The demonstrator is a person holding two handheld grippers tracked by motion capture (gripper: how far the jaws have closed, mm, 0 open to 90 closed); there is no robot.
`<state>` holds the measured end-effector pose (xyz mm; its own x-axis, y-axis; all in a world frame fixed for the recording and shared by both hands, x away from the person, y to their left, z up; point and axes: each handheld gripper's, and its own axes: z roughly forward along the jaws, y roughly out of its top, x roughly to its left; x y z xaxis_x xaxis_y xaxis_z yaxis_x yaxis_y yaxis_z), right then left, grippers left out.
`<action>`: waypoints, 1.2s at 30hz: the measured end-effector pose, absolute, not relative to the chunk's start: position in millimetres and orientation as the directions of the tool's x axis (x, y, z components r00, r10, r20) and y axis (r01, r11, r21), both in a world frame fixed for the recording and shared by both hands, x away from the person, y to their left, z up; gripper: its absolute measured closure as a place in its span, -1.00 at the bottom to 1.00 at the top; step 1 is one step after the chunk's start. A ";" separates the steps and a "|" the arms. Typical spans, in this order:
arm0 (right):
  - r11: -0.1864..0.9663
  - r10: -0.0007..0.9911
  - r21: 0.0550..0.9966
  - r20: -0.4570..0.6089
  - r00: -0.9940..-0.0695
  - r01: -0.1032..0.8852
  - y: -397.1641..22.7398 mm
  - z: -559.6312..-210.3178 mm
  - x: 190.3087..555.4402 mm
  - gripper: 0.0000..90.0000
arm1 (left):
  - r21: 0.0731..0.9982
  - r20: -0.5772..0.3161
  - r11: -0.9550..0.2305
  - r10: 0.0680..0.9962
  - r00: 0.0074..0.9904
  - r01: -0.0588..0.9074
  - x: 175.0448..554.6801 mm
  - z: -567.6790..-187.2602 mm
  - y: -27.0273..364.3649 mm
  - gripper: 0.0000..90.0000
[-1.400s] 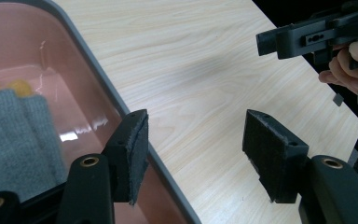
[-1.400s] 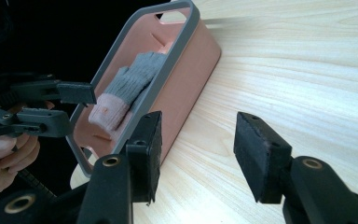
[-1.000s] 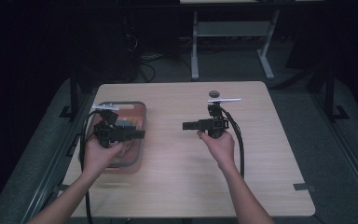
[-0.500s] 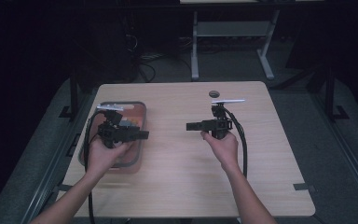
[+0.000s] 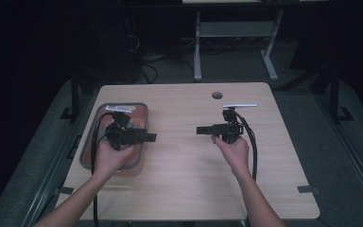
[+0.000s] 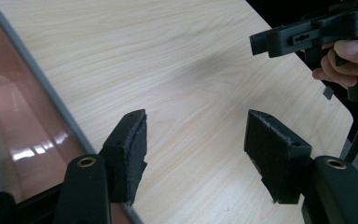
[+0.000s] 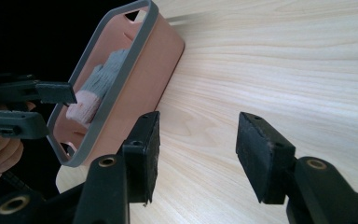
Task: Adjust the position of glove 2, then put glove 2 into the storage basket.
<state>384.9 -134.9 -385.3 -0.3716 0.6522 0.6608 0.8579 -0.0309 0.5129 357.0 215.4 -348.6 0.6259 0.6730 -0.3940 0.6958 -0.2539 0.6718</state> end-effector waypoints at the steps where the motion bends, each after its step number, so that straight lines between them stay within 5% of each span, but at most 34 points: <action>1: -0.038 0.650 0.514 0.664 -0.369 0.857 -136.2 -385.3 384.6 0.09 | 0.671 -0.394 -0.260 0.669 0.631 0.694 357.1 -349.1 213.3 -0.13; 36: -0.112 0.682 0.489 0.671 -0.291 0.865 -204.8 -409.4 361.7 0.02 | 0.672 -0.411 -0.320 0.588 0.696 0.668 341.4 -368.1 149.6 -0.22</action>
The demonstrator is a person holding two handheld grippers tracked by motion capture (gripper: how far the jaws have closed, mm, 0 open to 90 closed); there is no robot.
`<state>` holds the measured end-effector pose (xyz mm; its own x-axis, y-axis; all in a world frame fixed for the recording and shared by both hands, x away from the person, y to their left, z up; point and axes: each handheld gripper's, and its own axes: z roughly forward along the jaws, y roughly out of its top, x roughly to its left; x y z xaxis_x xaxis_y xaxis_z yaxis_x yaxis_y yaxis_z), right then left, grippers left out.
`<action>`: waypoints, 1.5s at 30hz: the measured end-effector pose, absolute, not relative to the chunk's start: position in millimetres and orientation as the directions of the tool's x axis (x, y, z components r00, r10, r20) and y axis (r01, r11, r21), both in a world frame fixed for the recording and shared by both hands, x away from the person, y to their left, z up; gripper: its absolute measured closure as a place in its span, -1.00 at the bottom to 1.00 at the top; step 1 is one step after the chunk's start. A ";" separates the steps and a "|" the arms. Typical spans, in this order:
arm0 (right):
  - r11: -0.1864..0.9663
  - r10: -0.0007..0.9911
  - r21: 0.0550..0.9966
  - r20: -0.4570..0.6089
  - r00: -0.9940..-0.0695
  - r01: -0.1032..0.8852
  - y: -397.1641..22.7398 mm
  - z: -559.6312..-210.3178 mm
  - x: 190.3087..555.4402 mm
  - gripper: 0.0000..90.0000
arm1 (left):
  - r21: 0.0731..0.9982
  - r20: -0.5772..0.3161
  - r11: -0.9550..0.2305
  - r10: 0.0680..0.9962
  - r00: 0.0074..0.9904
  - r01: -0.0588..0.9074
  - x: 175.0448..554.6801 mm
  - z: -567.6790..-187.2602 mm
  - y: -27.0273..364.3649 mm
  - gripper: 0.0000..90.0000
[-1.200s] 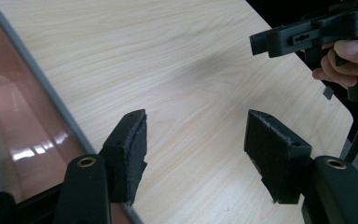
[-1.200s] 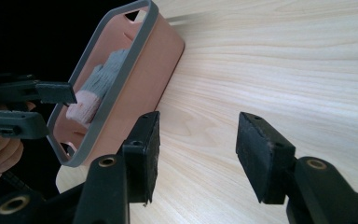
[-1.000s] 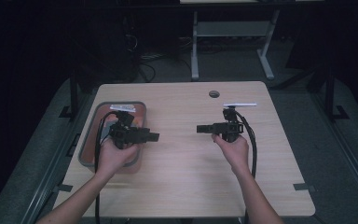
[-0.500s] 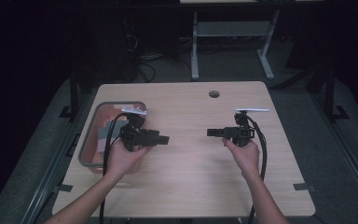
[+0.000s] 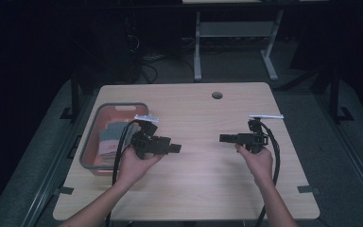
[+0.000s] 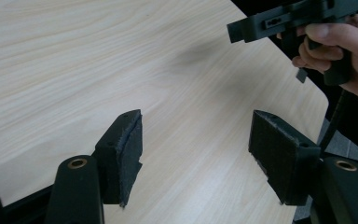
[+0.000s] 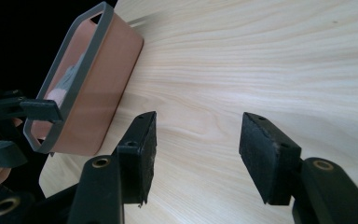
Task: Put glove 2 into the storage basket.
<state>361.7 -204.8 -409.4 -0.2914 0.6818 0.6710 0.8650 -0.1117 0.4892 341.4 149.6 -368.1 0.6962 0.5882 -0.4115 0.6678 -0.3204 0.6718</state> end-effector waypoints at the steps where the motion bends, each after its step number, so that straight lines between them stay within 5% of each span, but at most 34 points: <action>1: -0.116 0.683 0.489 0.672 -0.288 0.865 -207.7 -410.7 361.0 0.01 | 0.671 -0.412 -0.322 0.587 0.697 0.668 340.7 -368.8 147.6 -0.23; 45: -0.158 0.663 0.479 0.700 -0.267 0.864 -288.0 -455.9 294.3 -0.21 | 0.692 -0.408 -0.368 0.510 0.757 0.621 297.5 -421.5 99.3 -0.36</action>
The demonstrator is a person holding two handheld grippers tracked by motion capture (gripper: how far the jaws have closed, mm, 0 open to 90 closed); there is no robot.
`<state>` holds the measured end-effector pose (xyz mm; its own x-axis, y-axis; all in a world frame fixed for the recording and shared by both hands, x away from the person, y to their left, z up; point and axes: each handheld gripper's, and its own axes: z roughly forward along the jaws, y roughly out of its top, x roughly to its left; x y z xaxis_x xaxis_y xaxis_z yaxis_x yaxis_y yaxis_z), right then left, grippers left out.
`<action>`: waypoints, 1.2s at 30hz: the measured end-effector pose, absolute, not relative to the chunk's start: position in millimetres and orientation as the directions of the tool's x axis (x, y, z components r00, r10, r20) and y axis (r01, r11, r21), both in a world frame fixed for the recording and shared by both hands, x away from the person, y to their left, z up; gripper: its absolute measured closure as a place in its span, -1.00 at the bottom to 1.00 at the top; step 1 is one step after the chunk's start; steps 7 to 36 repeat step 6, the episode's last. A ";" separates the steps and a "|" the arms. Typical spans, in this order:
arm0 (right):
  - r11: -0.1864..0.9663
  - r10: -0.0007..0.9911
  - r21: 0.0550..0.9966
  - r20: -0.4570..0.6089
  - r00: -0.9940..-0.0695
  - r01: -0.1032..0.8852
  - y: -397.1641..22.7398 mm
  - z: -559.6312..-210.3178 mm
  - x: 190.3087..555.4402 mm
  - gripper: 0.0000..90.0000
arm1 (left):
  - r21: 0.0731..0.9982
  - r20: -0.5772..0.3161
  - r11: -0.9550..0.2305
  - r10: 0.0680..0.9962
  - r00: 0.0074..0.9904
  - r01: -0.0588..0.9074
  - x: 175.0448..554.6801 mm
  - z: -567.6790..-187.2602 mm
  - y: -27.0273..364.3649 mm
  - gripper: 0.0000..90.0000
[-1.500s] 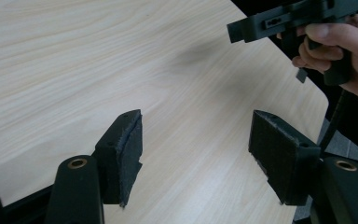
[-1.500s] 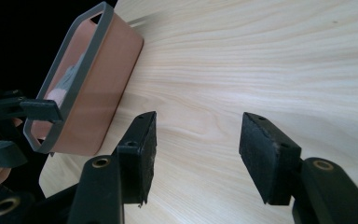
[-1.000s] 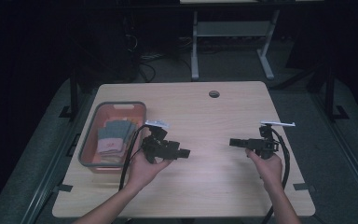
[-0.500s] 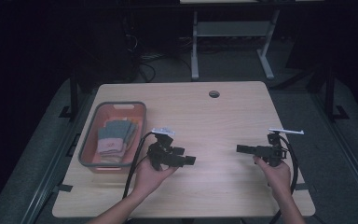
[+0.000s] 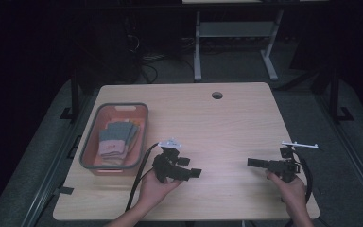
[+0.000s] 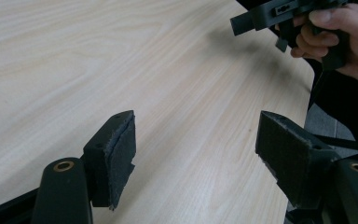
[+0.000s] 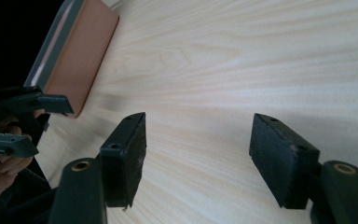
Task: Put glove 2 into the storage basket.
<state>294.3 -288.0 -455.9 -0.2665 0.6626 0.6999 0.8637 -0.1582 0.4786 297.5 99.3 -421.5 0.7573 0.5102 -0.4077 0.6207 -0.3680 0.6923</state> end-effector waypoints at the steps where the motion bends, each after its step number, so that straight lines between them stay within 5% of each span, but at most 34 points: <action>1: -0.153 0.667 0.484 0.693 -0.272 0.862 -288.0 -456.2 291.9 -0.21 | 0.695 -0.406 -0.368 0.507 0.760 0.617 295.9 -422.9 98.9 -0.37; 36: -0.140 0.674 0.512 0.676 -0.297 0.848 -285.0 -457.3 279.2 -0.24 | 0.703 -0.404 -0.370 0.494 0.770 0.607 289.3 -427.8 98.3 -0.39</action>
